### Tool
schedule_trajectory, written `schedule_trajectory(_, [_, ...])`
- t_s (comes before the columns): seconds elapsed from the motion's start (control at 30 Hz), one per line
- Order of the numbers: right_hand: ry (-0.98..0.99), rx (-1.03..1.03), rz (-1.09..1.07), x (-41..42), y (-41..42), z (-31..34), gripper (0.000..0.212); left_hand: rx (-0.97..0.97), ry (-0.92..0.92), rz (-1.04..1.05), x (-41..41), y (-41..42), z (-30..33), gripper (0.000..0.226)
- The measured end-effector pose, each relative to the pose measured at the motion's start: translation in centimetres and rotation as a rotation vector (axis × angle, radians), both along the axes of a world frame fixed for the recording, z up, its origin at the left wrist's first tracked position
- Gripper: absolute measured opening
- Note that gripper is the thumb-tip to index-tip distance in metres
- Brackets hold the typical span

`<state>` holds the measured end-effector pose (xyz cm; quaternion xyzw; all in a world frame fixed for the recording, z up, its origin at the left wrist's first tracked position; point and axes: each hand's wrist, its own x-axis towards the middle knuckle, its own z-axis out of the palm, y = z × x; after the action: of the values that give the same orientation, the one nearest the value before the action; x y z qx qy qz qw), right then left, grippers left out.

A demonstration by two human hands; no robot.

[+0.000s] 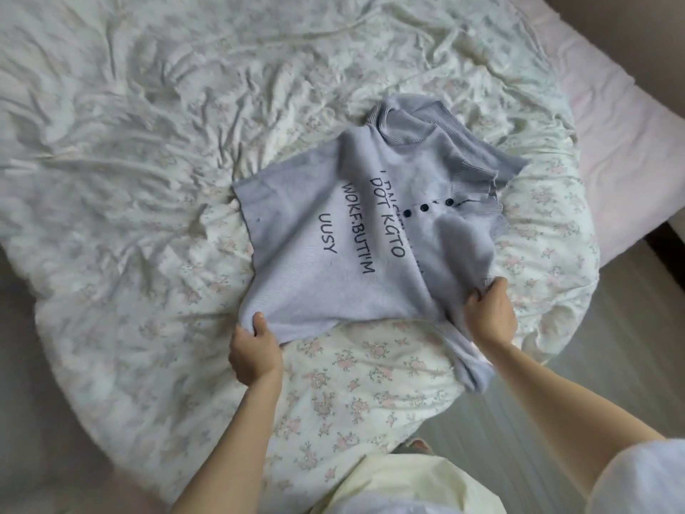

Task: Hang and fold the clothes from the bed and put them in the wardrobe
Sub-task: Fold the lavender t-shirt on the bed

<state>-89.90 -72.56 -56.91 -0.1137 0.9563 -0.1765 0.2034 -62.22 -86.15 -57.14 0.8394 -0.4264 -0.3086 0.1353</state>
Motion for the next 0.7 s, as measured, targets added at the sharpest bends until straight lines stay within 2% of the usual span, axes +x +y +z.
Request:
schedule_trajectory(0.1, [-0.075, 0.099, 0.090, -0.2, 1.0, 0.1, 0.009, 0.147, -0.093, -0.014, 2.6, -0.1, 0.5, 0.030])
schedule_trajectory(0.13, [-0.124, 0.108, 0.115, -0.4, 1.0, 0.1, 0.011, 0.200, -0.113, -0.029, 2.9, -0.1, 0.3, 0.033])
schedule_trajectory(0.2, [-0.197, 0.034, 0.150, -1.0, 1.0, 0.1, 0.017, 0.265, -0.168, -0.085, 2.3, 0.4, 0.2, 0.054])
schedule_trajectory(0.27, [-0.242, -0.082, 0.125, -1.7, 0.9, 0.4, 0.016, 0.231, -0.208, -0.227, 0.5, 1.2, 0.2, 0.064])
schedule_trajectory(0.3, [-0.277, -0.141, 0.085, -2.2, 0.7, 0.7, 0.013, 0.206, -0.211, -0.323, -0.9, 1.8, 0.2, 0.065])
schedule_trajectory(0.4, [-0.396, -0.344, -0.113, -4.1, -0.5, 0.8, 0.029, 0.149, -0.219, -0.614, -5.0, 3.3, -0.1, 0.063])
schedule_trajectory(0.47, [-0.451, -0.428, -0.259, -6.6, -1.7, -0.2, 0.029, 0.126, -0.219, -0.770, -8.4, 4.0, -0.3, 0.060])
schedule_trajectory(0.53, [-0.483, -0.466, -0.393, -9.0, -3.4, -1.4, 0.021, 0.091, -0.209, -0.888, -11.8, 4.2, -0.3, 0.059])
schedule_trajectory(0.63, [-0.507, -0.442, -0.473, -11.8, -6.1, -2.1, 0.013, 0.050, -0.180, -1.006, -16.2, 4.2, -0.4, 0.059])
schedule_trajectory(0.7, [-0.536, -0.460, -0.561, -12.9, -7.8, -2.8, 0.016, 0.041, -0.153, -1.060, -18.9, 4.1, -0.4, 0.060])
